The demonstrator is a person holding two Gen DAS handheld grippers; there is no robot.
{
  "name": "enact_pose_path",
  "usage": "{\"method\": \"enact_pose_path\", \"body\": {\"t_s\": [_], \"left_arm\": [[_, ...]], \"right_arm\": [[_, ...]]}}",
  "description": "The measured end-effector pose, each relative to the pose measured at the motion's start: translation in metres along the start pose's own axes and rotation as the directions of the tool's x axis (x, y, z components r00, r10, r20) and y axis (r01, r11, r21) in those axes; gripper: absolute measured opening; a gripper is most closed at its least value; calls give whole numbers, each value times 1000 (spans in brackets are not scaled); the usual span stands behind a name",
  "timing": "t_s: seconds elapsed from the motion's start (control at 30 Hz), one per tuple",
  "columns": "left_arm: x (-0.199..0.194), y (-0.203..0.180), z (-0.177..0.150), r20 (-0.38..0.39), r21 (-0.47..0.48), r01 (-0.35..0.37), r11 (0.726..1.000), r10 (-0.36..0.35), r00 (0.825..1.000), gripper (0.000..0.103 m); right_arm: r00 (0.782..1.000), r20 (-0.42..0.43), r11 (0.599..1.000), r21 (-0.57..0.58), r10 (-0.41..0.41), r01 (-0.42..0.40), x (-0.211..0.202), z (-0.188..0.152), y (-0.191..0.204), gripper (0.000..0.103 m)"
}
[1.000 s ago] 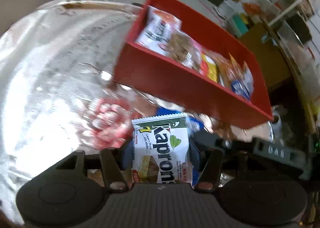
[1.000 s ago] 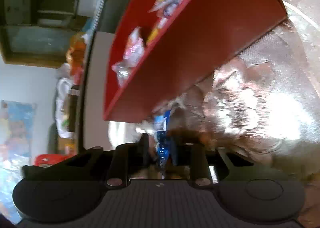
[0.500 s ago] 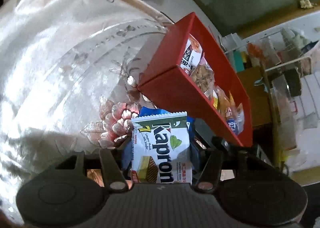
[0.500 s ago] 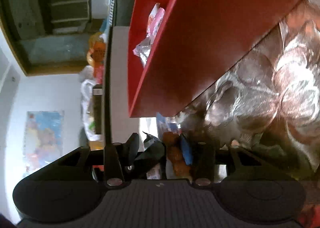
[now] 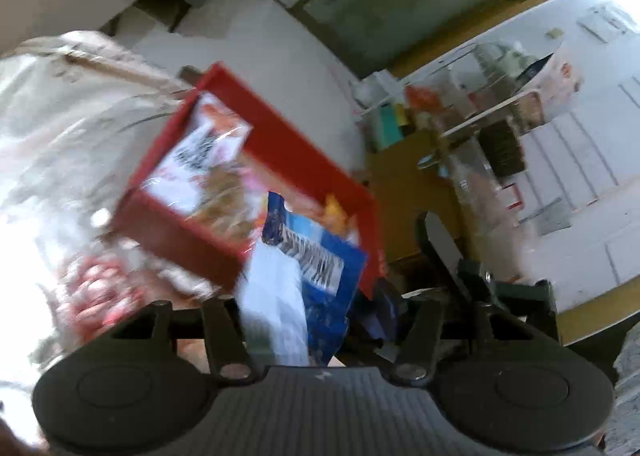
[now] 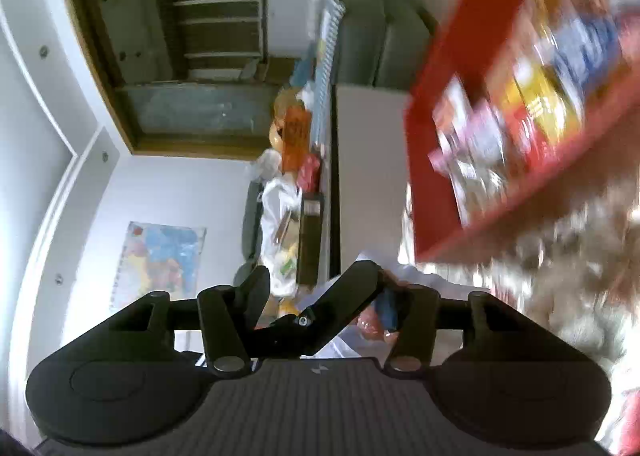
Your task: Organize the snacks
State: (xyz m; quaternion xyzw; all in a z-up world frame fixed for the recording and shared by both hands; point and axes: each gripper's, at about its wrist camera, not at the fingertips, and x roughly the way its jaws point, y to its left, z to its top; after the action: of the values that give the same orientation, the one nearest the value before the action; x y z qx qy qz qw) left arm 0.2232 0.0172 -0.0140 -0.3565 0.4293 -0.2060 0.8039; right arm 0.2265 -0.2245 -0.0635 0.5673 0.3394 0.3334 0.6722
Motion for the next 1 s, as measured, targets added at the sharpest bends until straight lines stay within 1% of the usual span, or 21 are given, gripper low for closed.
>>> {"method": "enact_pose_path", "body": {"t_s": [0.07,0.1,0.17,0.2,0.27,0.33,0.43,0.5,0.57,0.6,0.7,0.73,0.8,0.87,0.9,0.93,0.97,1.0], "left_arm": [[16,-11,12,10,6,1,1000,-1,1000,44],[26,-17,18,15,13,5,1000,-5,1000,44],[46,-22,30,11,-6,21,1000,-21,1000,44],[58,-24,35,5,5,20,1000,-20,1000,44],[72,-29,40,2,28,13,1000,-13,1000,45],[82,-32,45,-11,46,9,999,-9,1000,44],[91,-34,47,2,73,-32,997,32,999,44],[97,-30,49,-4,52,-48,997,48,999,44],[99,-26,49,0,49,-91,995,92,996,44],[100,-26,48,8,65,-125,990,125,992,44],[98,-28,44,35,129,-239,962,236,971,44],[96,-29,42,44,148,-271,951,267,963,44],[91,-32,35,68,191,-349,917,342,937,45],[84,-36,26,113,244,-439,865,424,898,47],[77,-38,21,140,265,-478,838,457,878,48],[71,-38,18,156,276,-503,819,478,864,53],[65,-39,14,170,279,-521,807,492,854,55],[58,-40,9,182,282,-529,800,496,849,57]], "right_arm": [[1000,25,1000,-17,-1,1,-3,15,7,62],[999,35,1000,-16,-10,11,-3,26,8,62],[997,64,999,-16,-35,37,-3,47,12,63],[996,75,999,-21,-47,49,-4,57,12,67],[993,93,996,-29,-78,81,-4,72,10,67],[992,93,996,-30,-80,83,-5,83,5,68],[986,108,988,-72,-129,137,-6,93,2,68],[981,119,983,-85,-153,164,-8,98,-2,70],[973,136,976,-87,-185,198,-12,100,-6,75],[968,145,971,-96,-205,220,-14,101,-7,76],[941,168,936,-149,-294,319,-20,99,-4,82],[932,175,924,-162,-318,346,-22,98,-2,85],[909,201,895,-193,-365,402,-25,96,4,89],[892,220,873,-212,-396,440,-29,90,10,92],[886,223,864,-221,-406,452,-30,87,14,94],[882,223,856,-231,-416,462,-36,82,16,96],[874,227,844,-243,-429,478,-36,78,20,98],[863,232,826,-259,-449,500,-37,72,24,100]]}}
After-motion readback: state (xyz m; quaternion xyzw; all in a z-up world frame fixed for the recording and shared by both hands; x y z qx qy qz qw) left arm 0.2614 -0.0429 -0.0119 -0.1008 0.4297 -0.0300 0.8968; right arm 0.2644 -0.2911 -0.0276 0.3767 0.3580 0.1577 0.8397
